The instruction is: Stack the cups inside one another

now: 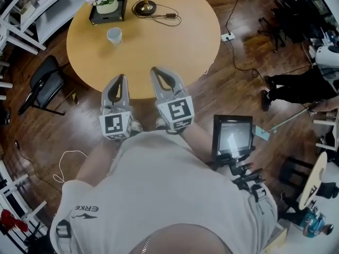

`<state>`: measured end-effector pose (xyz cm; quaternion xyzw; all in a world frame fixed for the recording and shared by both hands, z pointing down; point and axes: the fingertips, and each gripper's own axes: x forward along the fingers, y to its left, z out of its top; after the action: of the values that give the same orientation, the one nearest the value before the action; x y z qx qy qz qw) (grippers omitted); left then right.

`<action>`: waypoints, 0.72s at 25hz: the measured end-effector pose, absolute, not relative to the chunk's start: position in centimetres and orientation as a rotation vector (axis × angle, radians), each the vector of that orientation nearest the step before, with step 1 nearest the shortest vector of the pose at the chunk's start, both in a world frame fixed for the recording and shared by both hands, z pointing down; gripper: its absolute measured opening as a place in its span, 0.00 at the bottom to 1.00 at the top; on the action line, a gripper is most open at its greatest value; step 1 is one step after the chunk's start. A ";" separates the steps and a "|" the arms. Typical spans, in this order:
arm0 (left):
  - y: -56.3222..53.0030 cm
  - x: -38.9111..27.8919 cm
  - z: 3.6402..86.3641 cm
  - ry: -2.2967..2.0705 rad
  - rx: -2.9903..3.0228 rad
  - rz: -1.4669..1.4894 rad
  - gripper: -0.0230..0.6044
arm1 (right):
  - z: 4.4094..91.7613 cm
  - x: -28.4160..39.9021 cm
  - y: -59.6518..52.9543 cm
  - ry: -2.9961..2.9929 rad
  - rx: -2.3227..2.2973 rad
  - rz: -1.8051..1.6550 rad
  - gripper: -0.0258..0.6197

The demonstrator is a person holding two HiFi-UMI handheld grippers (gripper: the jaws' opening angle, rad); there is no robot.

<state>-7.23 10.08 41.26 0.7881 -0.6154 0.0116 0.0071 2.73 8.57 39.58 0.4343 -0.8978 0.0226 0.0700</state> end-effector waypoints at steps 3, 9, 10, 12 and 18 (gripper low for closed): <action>10.3 -7.4 41.4 -1.916 2.464 0.030 0.04 | 39.5 2.6 9.1 -2.700 1.308 0.070 0.06; 10.2 -8.2 41.3 -1.916 2.466 0.031 0.04 | 39.3 2.0 9.2 -2.706 1.319 0.076 0.06; 10.1 -8.3 41.3 -1.917 2.466 0.034 0.04 | 39.2 1.9 9.2 -2.709 1.320 0.078 0.06; 10.1 -8.4 41.4 -1.917 2.467 0.040 0.04 | 39.3 1.7 9.1 -2.715 1.316 0.081 0.06; 9.5 -8.3 41.4 -1.913 2.477 0.049 0.04 | 39.5 1.4 8.8 -2.713 1.301 0.080 0.06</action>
<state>-8.34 9.54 41.35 0.7913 -0.6112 0.0155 0.0057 1.40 8.84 39.49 0.4312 -0.8994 0.0265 0.0661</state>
